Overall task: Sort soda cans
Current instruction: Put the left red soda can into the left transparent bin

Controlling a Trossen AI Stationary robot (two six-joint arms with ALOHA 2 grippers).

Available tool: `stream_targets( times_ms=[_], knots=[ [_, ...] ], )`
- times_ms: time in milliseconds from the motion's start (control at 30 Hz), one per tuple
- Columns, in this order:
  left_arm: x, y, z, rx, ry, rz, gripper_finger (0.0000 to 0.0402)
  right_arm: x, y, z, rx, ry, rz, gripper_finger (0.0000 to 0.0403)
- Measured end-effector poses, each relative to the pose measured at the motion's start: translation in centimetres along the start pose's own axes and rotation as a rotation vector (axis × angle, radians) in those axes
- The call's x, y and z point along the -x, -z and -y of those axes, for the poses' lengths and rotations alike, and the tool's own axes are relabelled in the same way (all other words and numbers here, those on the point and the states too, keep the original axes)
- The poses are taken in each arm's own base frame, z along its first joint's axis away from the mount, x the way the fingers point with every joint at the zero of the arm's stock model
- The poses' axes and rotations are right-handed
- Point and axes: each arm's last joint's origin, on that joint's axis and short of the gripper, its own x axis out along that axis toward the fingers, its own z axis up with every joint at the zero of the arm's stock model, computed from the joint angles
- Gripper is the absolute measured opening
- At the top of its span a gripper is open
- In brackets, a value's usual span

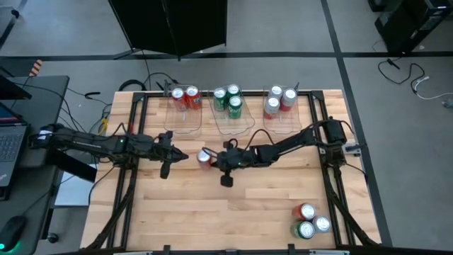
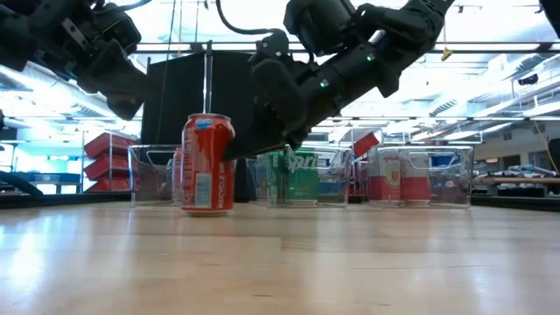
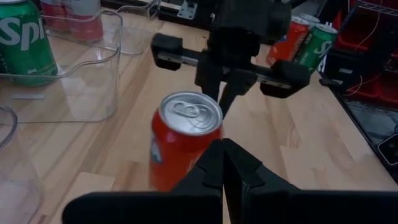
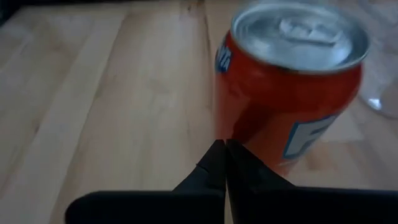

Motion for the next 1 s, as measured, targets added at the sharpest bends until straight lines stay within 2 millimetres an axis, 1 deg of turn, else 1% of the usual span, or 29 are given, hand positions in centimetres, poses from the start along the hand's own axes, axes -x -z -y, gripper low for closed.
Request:
stream_targets(
  times_ms=[167,333,500,733,867,1000],
  knots=[
    [-0.4,0.0,0.0,-0.002,-0.001,-0.003,0.0001,-0.1,-0.2,0.5,0.001,0.01,0.013,0.0],
    [-0.5,-0.3,0.1,-0.051,0.002,0.008,0.0002,0.1,-0.2,0.1,0.043,-0.001,0.017,0.0],
    [-0.1,-2.3,0.6,-0.103,0.002,0.011,0.0003,0.6,-0.7,-0.5,0.055,-0.016,0.031,0.0],
    [0.2,-4.8,1.4,-0.117,0.006,-0.092,0.0011,1.4,-0.8,-2.0,0.089,-0.044,0.007,0.0],
    [0.1,-6.4,1.9,-0.08,0.012,-0.183,0.003,2.2,-0.8,-3.0,0.11,-0.023,-0.029,0.0],
    [-0.6,-7.5,2.3,-0.063,0.005,-0.299,0.0063,3.6,-1.1,-4.0,0.13,0.024,-0.057,0.0]
  ],
)
